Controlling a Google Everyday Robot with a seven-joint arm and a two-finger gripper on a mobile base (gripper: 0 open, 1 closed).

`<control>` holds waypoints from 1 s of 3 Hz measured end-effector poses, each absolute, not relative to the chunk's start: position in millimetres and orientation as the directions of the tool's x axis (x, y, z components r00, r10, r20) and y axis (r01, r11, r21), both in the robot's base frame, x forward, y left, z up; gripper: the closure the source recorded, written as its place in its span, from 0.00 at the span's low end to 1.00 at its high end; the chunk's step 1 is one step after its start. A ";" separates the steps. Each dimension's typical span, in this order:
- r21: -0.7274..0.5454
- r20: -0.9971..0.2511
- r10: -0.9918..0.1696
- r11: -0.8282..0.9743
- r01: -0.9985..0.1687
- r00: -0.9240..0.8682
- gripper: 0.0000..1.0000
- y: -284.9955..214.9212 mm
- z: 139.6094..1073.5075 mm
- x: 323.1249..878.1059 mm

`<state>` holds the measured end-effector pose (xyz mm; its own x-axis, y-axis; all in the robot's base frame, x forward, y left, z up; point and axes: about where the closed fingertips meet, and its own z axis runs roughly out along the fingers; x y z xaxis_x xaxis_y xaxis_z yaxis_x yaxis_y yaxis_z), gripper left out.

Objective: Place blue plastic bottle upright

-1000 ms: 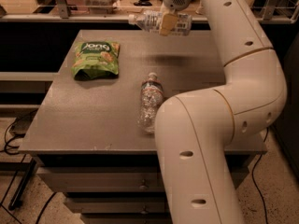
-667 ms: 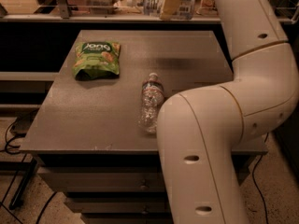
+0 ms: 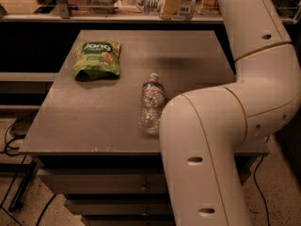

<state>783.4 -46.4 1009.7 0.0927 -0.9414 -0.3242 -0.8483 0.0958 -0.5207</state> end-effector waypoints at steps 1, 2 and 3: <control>-0.488 -0.428 -0.901 0.160 -0.858 0.075 1.00 -58.2 1009.1 778.8; -0.454 -0.516 -0.853 0.192 -0.870 0.081 1.00 -63.2 1008.2 773.0; -0.390 -0.630 -0.773 0.235 -0.890 0.072 1.00 -73.8 1003.7 765.0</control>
Offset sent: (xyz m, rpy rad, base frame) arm -0.0340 -0.0307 -0.0014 0.3224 0.0714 0.0244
